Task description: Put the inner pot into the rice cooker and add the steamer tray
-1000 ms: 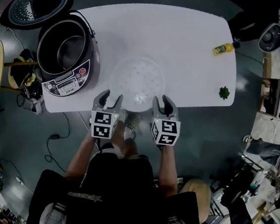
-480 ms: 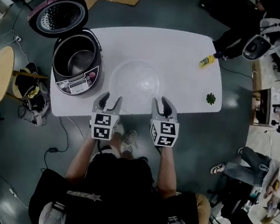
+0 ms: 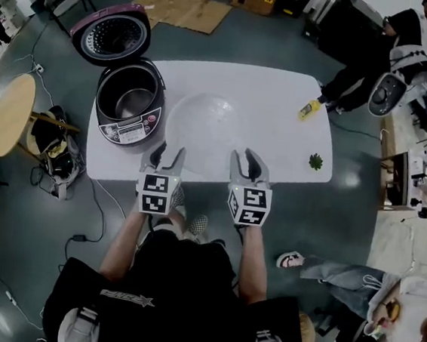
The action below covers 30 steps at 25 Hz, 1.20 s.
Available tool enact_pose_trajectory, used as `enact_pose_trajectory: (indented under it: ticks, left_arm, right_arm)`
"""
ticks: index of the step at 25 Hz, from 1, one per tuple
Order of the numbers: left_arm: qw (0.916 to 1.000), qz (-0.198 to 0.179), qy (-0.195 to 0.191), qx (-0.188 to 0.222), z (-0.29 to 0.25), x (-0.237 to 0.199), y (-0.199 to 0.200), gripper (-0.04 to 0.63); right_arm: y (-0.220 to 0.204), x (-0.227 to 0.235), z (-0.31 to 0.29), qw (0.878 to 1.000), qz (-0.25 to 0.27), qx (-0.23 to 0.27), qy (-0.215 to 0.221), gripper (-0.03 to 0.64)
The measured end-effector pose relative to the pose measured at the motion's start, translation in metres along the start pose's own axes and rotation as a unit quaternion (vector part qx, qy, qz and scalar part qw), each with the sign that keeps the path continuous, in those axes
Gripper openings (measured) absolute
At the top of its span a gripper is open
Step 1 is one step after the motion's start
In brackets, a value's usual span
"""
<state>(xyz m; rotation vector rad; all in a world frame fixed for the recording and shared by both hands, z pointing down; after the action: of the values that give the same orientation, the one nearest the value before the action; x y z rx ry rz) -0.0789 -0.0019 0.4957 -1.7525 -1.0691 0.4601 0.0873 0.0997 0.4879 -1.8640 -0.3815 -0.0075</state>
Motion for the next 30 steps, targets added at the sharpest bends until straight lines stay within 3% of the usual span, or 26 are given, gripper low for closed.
enact_pose_trajectory:
  ticks: [8,30]
  left_arm:
    - [0.9993,0.008,0.032,0.015,0.020,-0.027,0.017,0.204]
    - [0.9928,0.025,0.115,0.017,0.034,-0.203,0.009,0.204]
  right_arm:
    - [0.028,-0.026,-0.014,0.999,0.024,0.018,0.031,0.126]
    - [0.076,-0.165,-0.137,0.992,0.053,0.028,0.109,0.126]
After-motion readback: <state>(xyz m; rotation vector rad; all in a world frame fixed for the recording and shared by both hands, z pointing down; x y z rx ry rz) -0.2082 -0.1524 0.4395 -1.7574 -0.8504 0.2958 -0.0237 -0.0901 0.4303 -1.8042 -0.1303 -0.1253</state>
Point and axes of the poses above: the fingertips, and each gripper's own axes: z backward along the fingers, x to its right, y out of its top, the point moved 2 cm from there along z, backward along the fingers, and after that the axes turned 9 degrees about -z, right-handed, at the moved point
